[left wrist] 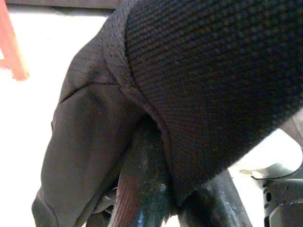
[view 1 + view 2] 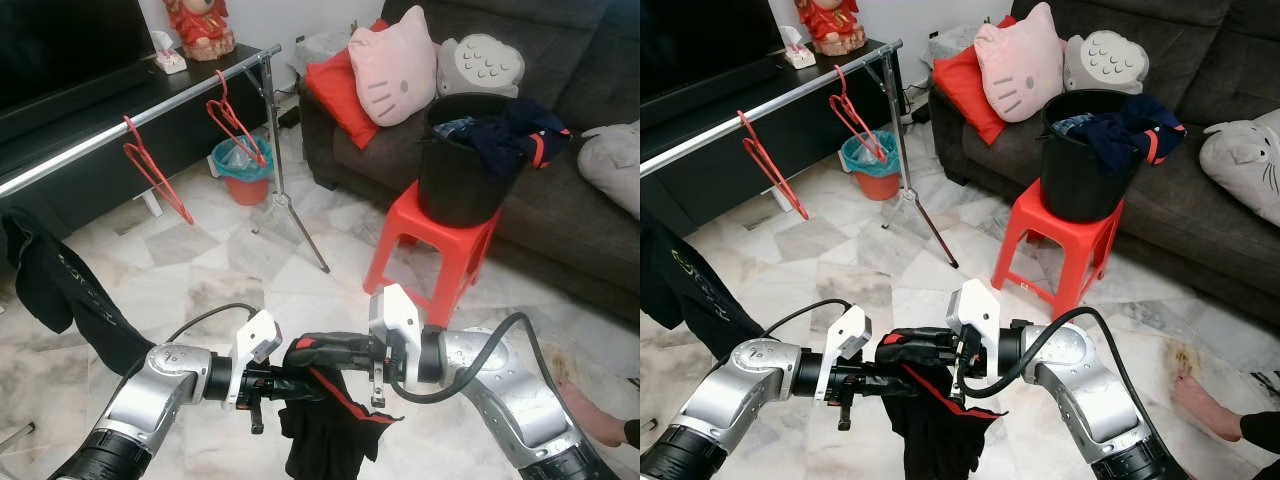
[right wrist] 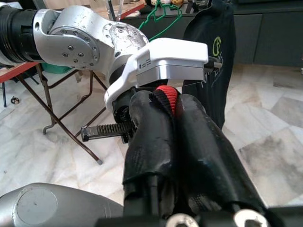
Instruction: Hang hanger
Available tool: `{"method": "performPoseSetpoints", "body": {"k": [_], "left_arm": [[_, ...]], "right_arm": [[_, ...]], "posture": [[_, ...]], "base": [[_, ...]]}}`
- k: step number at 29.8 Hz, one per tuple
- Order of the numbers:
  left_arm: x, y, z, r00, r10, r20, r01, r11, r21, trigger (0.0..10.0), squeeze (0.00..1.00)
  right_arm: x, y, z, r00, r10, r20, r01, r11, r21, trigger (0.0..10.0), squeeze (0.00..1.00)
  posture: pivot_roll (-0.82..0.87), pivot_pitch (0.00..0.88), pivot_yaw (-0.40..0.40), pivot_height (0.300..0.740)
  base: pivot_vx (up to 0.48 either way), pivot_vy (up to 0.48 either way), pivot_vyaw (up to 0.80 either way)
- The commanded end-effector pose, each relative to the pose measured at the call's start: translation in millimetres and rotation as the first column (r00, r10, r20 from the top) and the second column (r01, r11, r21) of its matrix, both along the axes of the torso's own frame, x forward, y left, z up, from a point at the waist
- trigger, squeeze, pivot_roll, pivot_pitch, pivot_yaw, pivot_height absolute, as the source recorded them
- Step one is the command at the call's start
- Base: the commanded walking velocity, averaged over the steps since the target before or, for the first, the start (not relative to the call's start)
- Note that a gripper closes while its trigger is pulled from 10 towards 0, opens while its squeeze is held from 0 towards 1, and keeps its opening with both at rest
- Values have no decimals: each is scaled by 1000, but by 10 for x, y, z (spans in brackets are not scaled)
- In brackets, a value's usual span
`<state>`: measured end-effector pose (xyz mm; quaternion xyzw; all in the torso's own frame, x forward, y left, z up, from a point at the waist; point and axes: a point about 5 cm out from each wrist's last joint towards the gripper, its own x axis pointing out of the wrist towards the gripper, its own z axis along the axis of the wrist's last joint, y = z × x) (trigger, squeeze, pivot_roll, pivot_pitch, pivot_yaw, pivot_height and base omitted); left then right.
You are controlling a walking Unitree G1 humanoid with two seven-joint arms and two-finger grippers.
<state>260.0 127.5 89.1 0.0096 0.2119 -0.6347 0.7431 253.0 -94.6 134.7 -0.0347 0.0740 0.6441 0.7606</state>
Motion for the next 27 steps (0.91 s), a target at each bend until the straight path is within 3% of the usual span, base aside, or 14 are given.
{"method": "performPoseSetpoints", "body": {"k": [1,18,23,27], "left_arm": [[30,22,54,1000,0,10,0,1000,-15,0,0],[57,37,28,999,31,22,-31,1000,1,0,0],[74,36,16,999,47,27,-47,999,3,0,0],[132,46,-6,994,97,47,-97,995,9,0,0]], "right_arm": [[-26,40,47,1000,21,12,-22,999,24,10000,1000],[-131,-13,24,1000,-7,-3,7,1000,29,10000,1000],[-226,-33,34,1000,-24,-12,25,999,40,10000,1000],[-463,-70,34,997,-50,-56,54,996,77,10000,1000]], "posture": [[-13,47,65,740],[-17,52,65,740],[-24,55,63,740],[-29,56,60,740]], "base": [[0,0,0],[0,0,0],[0,0,0],[0,0,0]]}}
